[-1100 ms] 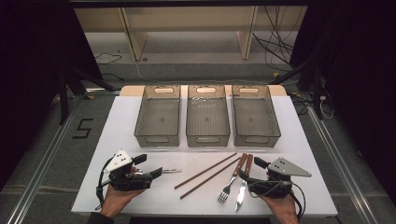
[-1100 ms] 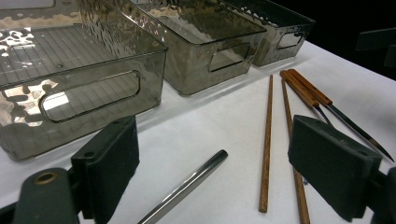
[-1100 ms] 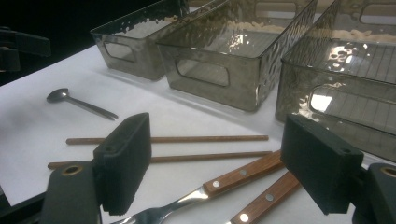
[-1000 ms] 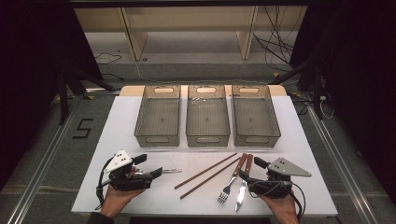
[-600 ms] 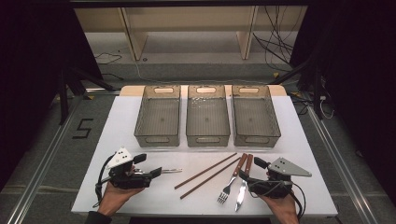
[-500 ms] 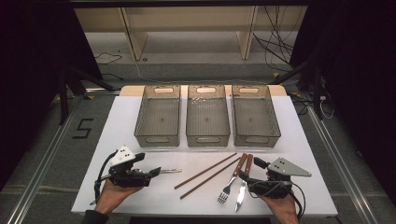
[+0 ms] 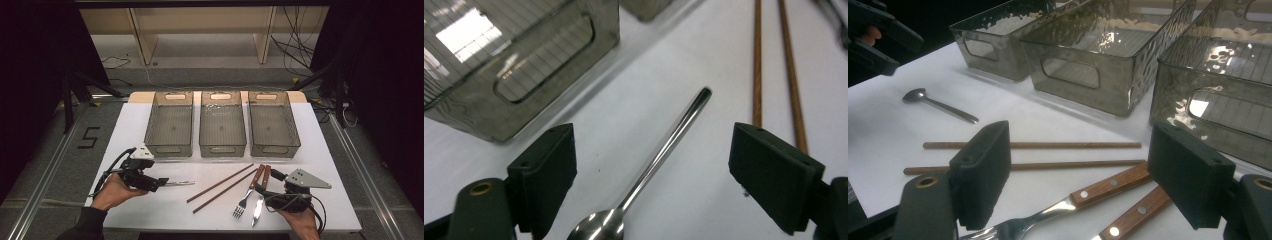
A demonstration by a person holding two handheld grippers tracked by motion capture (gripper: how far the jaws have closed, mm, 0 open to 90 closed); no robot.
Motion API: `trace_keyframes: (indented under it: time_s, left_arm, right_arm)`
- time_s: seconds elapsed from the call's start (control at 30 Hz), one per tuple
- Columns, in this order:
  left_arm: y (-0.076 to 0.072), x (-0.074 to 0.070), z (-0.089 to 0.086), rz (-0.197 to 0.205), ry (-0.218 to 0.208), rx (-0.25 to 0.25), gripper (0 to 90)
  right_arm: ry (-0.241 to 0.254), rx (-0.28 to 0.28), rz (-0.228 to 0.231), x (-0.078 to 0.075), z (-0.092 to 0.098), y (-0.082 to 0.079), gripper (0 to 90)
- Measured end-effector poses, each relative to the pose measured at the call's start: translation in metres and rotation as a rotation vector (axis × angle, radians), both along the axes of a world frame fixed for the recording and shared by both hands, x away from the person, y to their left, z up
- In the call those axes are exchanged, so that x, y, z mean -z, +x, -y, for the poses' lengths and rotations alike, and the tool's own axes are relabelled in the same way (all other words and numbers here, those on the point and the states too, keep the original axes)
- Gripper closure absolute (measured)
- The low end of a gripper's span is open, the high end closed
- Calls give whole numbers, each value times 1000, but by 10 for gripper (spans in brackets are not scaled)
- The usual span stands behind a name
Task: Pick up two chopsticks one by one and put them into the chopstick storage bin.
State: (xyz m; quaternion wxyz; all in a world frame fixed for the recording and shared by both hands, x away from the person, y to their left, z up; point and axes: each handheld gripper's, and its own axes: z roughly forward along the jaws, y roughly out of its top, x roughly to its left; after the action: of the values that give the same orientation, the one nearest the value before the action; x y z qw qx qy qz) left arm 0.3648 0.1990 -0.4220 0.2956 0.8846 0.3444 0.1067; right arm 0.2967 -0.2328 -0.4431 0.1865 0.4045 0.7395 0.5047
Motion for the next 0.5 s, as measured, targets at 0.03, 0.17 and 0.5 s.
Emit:
trace_keyframes:
  time_s: [0.03, 0.17, 0.5]
  left_arm:
    - [1, 1, 2, -7, 17, 10, 190]
    - [5, 3, 7, -25, 47, 28, 191]
    - [7, 2, 28, -43, 68, 83, 207]
  right_arm:
    - [-1, 0, 1, 0, 0, 0, 261]
    - [0, -1, 0, 0, 0, 0, 261]
    - [-1, -3, -2, 0, 0, 0, 261]
